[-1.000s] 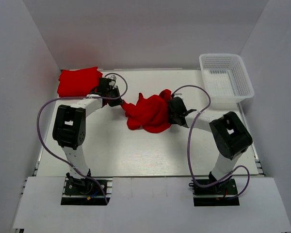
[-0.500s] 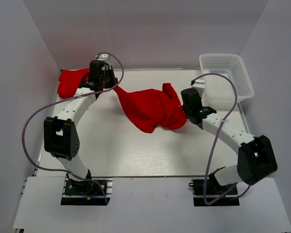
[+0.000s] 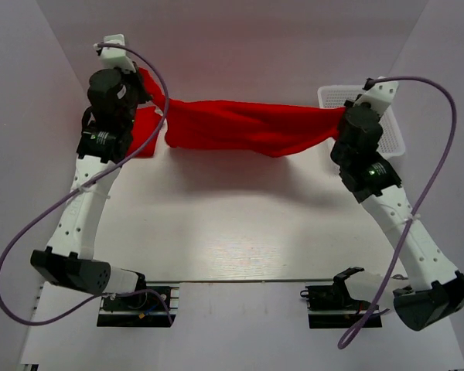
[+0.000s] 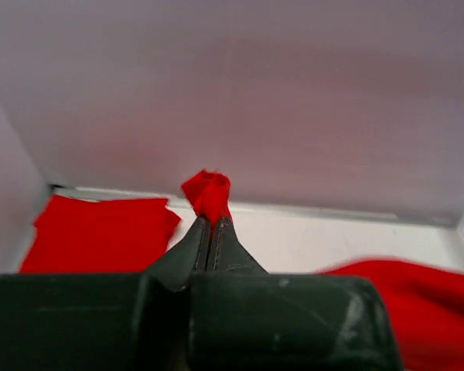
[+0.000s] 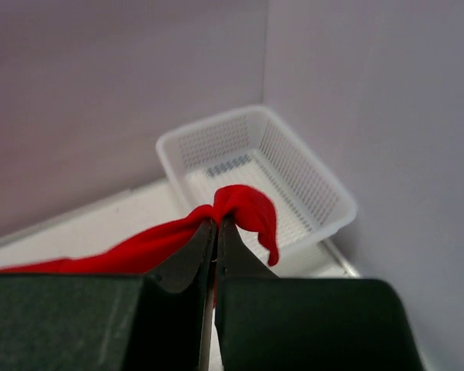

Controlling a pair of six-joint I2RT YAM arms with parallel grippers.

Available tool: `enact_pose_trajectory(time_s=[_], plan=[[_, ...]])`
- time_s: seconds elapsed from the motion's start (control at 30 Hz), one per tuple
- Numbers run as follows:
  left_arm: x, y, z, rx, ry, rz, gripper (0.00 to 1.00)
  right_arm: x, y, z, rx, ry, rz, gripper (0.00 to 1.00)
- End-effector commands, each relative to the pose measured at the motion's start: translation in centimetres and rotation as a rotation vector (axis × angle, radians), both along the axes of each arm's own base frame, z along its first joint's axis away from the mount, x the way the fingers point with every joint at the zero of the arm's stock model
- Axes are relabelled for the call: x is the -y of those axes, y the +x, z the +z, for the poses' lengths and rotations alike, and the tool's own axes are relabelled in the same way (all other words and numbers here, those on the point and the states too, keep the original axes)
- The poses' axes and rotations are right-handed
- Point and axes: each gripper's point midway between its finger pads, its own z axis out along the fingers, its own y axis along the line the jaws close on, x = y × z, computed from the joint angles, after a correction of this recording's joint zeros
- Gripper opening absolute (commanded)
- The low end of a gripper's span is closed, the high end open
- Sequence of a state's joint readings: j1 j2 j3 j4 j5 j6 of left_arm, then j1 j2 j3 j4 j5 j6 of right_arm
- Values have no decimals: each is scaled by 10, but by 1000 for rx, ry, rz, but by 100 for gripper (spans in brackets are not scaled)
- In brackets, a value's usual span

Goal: Fold and stack the t-shirts
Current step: Flatten out the tshirt

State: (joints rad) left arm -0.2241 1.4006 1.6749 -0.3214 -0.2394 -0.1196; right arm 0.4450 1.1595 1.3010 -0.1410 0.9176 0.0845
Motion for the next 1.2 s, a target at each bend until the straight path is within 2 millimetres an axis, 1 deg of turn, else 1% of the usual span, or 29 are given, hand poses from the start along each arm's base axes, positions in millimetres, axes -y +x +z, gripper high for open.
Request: enact_pose_trajectory(time_s=[0.0, 0.03, 0.07, 0.1, 0.13, 0.17, 0.3, 0.33, 0.43, 0.5, 0.53, 0.57, 0.6, 0.63, 0.67, 0.7, 0.73, 0.77, 0.8, 0.87, 0.9, 0.93, 0.97, 1.0, 1.03, 1.07, 1.1, 1.13, 1.17], plan=[[-43, -34, 47, 93, 43, 183, 0, 42, -33, 77, 168, -54, -158, 0], [-50, -42, 59, 117, 51, 211, 0, 47, -37, 82, 180, -60, -181, 0], [-58, -46, 60, 111, 59, 257, 0, 54, -46, 102, 238, -34, -205, 0], [-63, -49, 63, 109, 66, 279, 0, 59, -53, 110, 244, -56, -219, 0], [-67, -56, 71, 121, 69, 291, 0, 65, -58, 115, 244, -73, -246, 0], [-71, -62, 81, 138, 72, 307, 0, 71, -68, 131, 287, -69, -264, 0], [-78, -90, 112, 215, 73, 315, 0, 87, -98, 167, 357, -75, -296, 0], [-76, -96, 122, 243, 67, 294, 0, 92, -109, 177, 379, -73, -296, 0], [-71, -109, 144, 298, 79, 250, 0, 92, -123, 199, 428, -66, -242, 0], [-69, -113, 153, 322, 75, 230, 0, 86, -120, 202, 413, -94, -187, 0], [-65, -111, 158, 334, 76, 210, 0, 87, -126, 215, 445, -77, -180, 0], [-63, -113, 162, 344, 76, 197, 0, 81, -120, 216, 440, -96, -156, 0], [-59, -107, 161, 341, 81, 182, 0, 81, -117, 217, 430, -108, -158, 0], [-51, -92, 153, 317, 94, 153, 0, 76, -107, 214, 408, -123, -153, 0], [-46, -85, 151, 308, 78, 134, 0, 70, -91, 205, 361, -148, -152, 0], [-43, -80, 154, 312, 69, 124, 0, 69, -86, 204, 348, -151, -162, 0], [-40, -71, 146, 280, 80, 112, 0, 68, -81, 204, 341, -151, -175, 0], [-32, -47, 130, 233, 84, 97, 0, 61, -59, 193, 286, -193, -189, 0], [-28, -42, 134, 236, 75, 84, 0, 59, -52, 189, 274, -199, -195, 0], [-19, -23, 124, 207, 76, 53, 0, 48, -28, 184, 266, -220, -183, 0], [-12, -3, 117, 189, 72, 40, 0, 42, -21, 184, 268, -223, -163, 0], [-8, 7, 111, 172, 78, 26, 0, 43, -13, 190, 281, -218, -170, 0], [-5, 10, 121, 193, 74, 16, 0, 37, 1, 186, 270, -227, -166, 0], [-3, 18, 121, 196, 73, 16, 0, 30, 18, 182, 263, -238, -151, 0], [4, 41, 104, 159, 83, 2, 0, 35, 20, 193, 288, -231, -172, 0], [2, 44, 119, 202, 76, 1, 0, 26, 46, 190, 274, -241, -168, 0], [2, 51, 121, 218, 71, 11, 0, 31, 42, 214, 326, -226, -178, 0], [3, 57, 123, 233, 68, 12, 0, 29, 46, 221, 341, -225, -176, 0], [1, 64, 131, 268, 73, 12, 0, 33, 41, 243, 391, -213, -186, 0]])
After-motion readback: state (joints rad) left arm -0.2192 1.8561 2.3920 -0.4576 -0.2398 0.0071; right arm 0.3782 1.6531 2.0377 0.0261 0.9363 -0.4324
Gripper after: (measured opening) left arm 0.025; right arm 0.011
